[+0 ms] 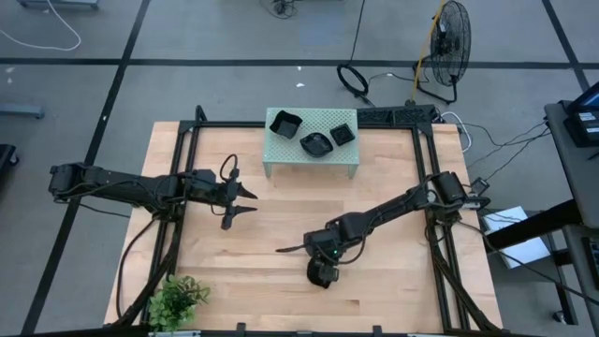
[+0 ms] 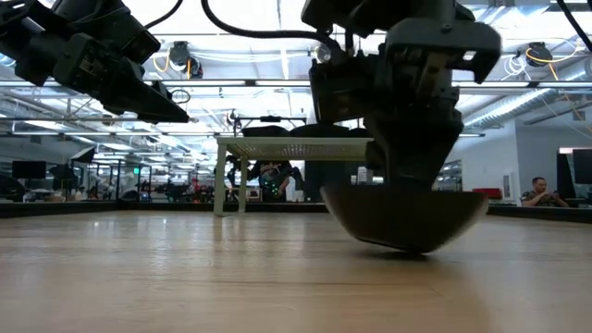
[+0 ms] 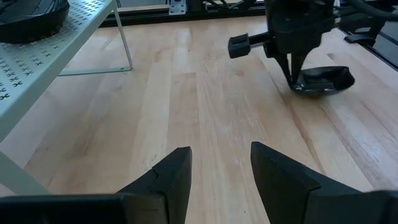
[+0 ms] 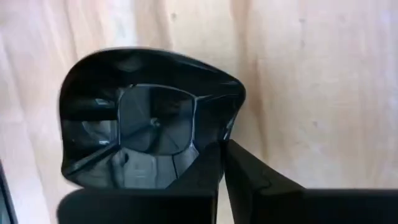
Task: Pick & Place Mini shaped plates
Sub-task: Stack the black leaf shaped plate on top of the other black leaf shaped plates on the shelf
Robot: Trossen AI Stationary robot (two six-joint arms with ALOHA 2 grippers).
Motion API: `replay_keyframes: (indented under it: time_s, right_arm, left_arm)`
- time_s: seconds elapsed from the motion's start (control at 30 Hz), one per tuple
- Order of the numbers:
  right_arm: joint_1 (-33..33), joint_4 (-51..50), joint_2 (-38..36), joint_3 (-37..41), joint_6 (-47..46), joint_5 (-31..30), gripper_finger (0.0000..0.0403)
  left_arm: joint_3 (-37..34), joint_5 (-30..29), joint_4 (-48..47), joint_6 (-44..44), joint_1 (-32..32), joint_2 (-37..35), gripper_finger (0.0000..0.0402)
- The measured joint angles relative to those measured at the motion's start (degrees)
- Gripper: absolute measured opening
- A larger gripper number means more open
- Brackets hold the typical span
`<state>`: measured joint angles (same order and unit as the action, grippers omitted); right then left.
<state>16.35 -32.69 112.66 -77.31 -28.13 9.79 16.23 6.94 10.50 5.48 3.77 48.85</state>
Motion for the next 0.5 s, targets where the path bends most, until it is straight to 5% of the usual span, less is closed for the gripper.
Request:
replay_keyframes:
  time_s: [0.23,0.5]
  right_arm:
    - [-2.6,-2.8,-0.4,0.0,6.3,-6.5,0.0003]
    - [-4.1,-0.7,-2.4,0.0,21.5,-23.3,0.0002]
  left_arm:
    - [0.0,0.0,0.0,0.0,0.0,0.0,0.017]
    - [0.0,0.0,0.0,0.0,0.0,0.0,0.017]
